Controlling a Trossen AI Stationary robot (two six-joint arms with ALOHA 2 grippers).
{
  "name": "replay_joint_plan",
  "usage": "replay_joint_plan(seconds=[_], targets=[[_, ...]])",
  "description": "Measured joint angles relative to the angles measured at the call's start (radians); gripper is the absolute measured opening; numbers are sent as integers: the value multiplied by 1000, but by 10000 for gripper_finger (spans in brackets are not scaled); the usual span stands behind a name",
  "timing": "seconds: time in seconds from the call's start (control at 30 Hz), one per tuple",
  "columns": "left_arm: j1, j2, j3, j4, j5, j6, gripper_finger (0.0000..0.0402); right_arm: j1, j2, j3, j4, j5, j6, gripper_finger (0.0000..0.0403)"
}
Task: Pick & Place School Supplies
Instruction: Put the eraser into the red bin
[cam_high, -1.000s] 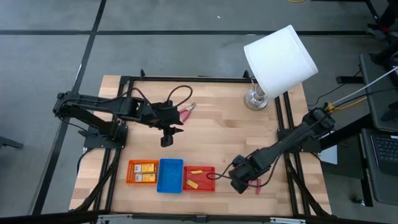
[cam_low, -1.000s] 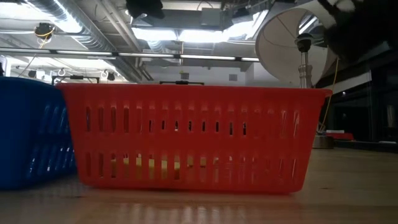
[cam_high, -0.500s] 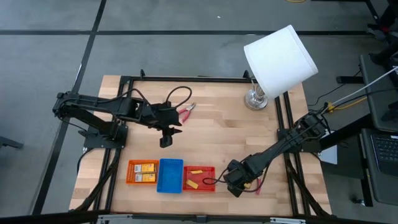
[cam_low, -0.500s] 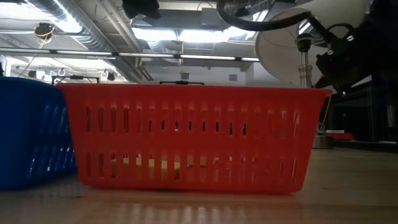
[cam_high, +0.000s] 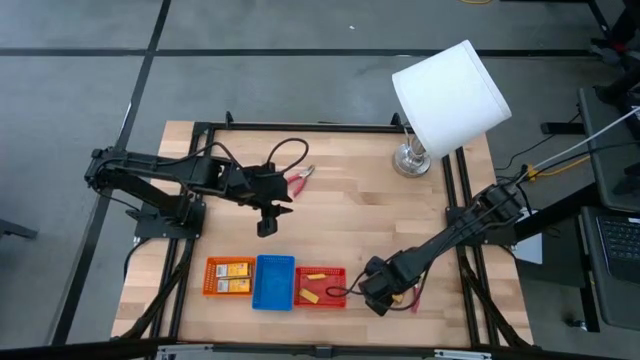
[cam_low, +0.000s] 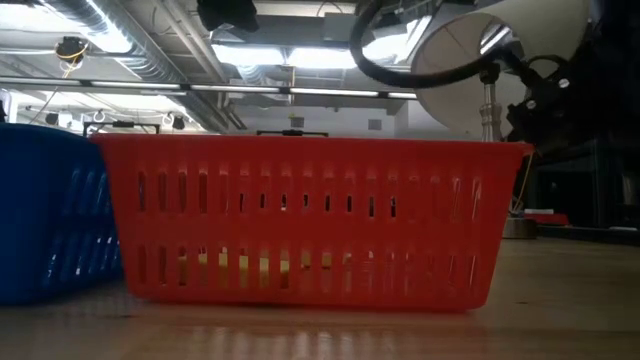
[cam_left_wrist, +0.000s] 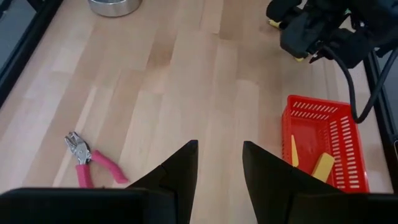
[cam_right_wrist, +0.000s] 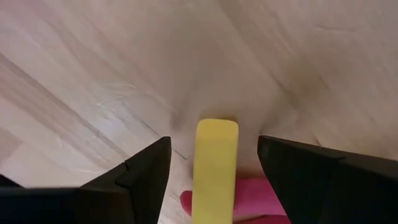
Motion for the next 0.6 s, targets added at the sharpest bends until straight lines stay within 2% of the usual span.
replay_joint_plan(seconds=[0.37, 0.6], targets=[[0, 0, 0, -19, 4, -20, 120, 10, 28, 5, -38, 0, 8, 236], [0, 0, 0, -19, 4, -21, 120, 10, 29, 3, -62, -1, 10, 169]])
